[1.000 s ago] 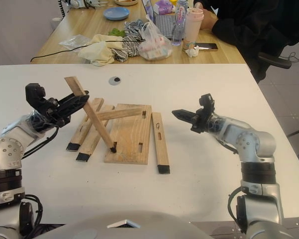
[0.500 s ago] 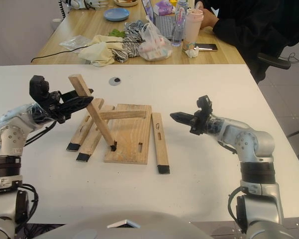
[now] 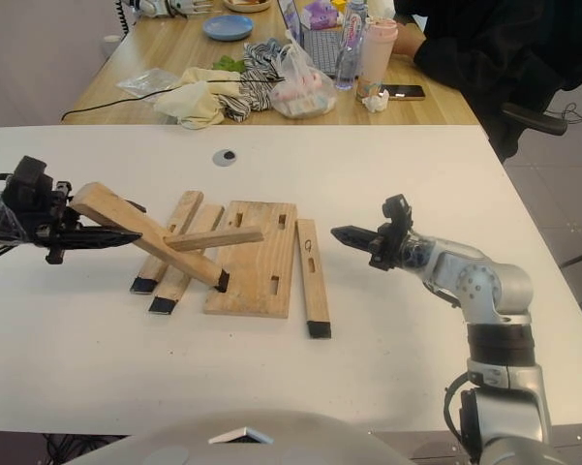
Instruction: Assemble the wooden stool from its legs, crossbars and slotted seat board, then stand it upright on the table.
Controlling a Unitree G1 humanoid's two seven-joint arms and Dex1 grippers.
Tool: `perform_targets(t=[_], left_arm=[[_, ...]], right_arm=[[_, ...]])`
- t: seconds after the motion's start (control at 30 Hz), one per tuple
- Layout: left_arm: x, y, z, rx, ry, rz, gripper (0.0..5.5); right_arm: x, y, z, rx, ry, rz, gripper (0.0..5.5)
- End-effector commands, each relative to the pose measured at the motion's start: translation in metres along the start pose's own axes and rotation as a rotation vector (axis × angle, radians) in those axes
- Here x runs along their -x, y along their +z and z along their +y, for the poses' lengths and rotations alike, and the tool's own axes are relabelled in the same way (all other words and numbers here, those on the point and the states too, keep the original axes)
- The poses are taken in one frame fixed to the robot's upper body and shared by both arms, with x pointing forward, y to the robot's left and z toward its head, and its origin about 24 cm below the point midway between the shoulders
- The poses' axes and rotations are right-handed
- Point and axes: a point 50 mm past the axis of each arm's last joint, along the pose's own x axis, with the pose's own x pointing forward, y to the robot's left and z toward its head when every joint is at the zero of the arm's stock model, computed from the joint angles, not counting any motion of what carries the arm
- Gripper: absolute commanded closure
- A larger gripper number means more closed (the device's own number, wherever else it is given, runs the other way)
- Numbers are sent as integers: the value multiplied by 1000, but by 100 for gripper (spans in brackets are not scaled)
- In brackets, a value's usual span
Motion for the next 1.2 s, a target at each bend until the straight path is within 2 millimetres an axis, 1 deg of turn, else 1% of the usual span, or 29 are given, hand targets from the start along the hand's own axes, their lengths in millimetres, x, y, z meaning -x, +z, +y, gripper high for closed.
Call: perform_targets(t=[0.03, 0.2, 0.33, 0.53, 0.7, 0.83, 1.0, 1.1, 1.2], left_arm=[[-2, -23, 6, 19, 53, 378, 350], [-5, -14, 7, 14, 8, 483, 350], [-5, 6, 13, -6, -44, 569, 350], [-10, 34, 33, -77, -47, 735, 351], [-10, 55, 47, -132, -47, 840, 351], [-18, 61, 52, -165, -95, 939, 351], [-28, 73, 61, -218, -133, 1038, 351], [-37, 84, 64, -252, -151, 1055, 351], [-49, 94, 65, -277, -179, 1044, 351]], right_arm=[[-5, 0, 4, 31, -15, -18, 550], [-10, -8, 7, 17, -23, -41, 550], [-15, -14, 7, 14, -34, -49, 550], [-36, -33, 13, 75, -47, -1, 550], [-54, -47, 21, 193, -70, 66, 550], [-67, -52, 25, 250, -103, 86, 550], [-83, -55, 28, 242, -116, 71, 550], [-92, -60, 33, 224, -94, 73, 550], [-96, -65, 33, 201, -90, 95, 550]])
